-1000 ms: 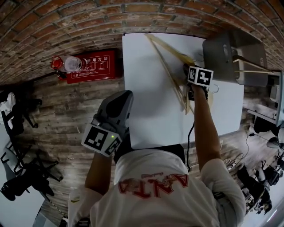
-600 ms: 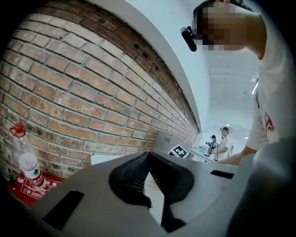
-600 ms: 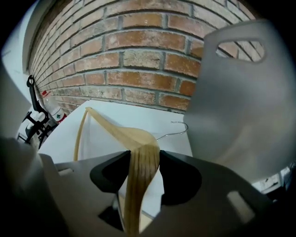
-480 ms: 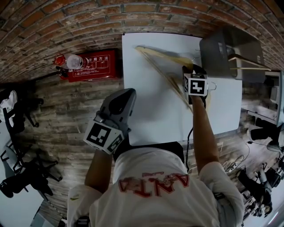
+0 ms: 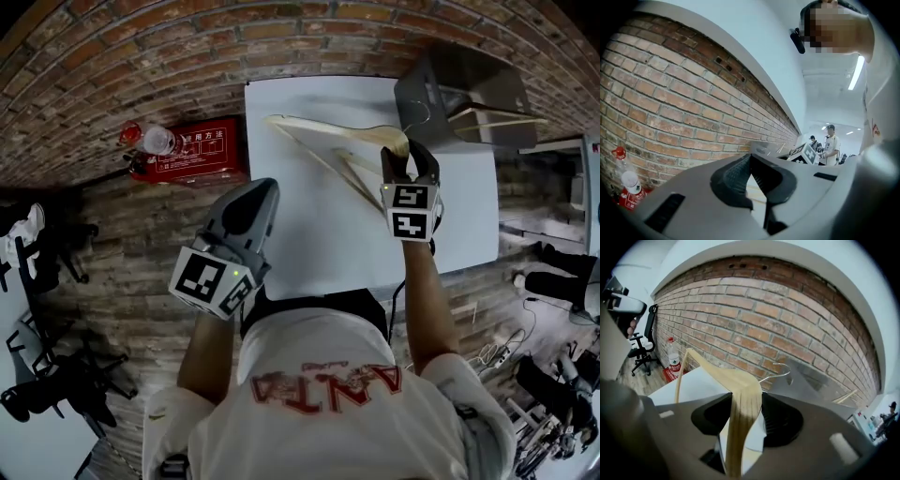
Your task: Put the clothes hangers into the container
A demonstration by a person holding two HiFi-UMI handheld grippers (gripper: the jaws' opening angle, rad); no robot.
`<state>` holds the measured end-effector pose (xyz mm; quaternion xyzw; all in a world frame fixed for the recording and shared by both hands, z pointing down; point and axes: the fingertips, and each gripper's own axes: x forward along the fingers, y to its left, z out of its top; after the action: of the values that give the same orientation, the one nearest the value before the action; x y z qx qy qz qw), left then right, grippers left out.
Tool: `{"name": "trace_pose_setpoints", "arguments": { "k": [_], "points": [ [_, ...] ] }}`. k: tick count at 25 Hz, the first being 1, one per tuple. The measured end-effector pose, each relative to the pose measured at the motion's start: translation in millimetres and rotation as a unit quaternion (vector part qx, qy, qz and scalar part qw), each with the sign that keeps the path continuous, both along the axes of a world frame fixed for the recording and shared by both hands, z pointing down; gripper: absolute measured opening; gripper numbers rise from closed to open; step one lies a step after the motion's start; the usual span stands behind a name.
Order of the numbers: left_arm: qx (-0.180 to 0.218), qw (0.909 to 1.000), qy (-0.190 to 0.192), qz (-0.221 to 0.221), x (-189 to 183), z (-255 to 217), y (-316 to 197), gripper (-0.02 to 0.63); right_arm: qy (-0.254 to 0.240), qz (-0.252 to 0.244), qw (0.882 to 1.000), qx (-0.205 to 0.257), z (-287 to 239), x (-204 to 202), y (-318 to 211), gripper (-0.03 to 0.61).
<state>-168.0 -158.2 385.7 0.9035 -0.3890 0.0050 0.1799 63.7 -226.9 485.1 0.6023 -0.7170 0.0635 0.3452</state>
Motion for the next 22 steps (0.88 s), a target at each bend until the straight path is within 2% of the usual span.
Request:
{"name": "trace_pose_setpoints", "arguments": {
  "k": [4,8,16,22],
  "points": [
    [0.022,0.9997,-0.005,0.009,11.1,-25.9,6.5,0.009,-0.007,0.007,0.999,0.041,-50.1,17.0,24.0,0.192],
    [0.036,0.9991,0.001,0.024,33.6,-47.8,15.1,0.009,-0.004,0.024,0.997,0.074,-95.2,50.8,43.6,0.192],
    [0.055,0.9972,0.011,0.049,95.8,-77.7,30.3,0.009,0.019,0.056,0.991,0.123,-161.3,138.2,70.3,0.192],
    [0.062,0.9964,0.014,0.057,152.3,-88.5,41.7,0.009,0.048,0.069,0.986,0.141,-193.2,216.4,73.6,0.192]
  ]
}}
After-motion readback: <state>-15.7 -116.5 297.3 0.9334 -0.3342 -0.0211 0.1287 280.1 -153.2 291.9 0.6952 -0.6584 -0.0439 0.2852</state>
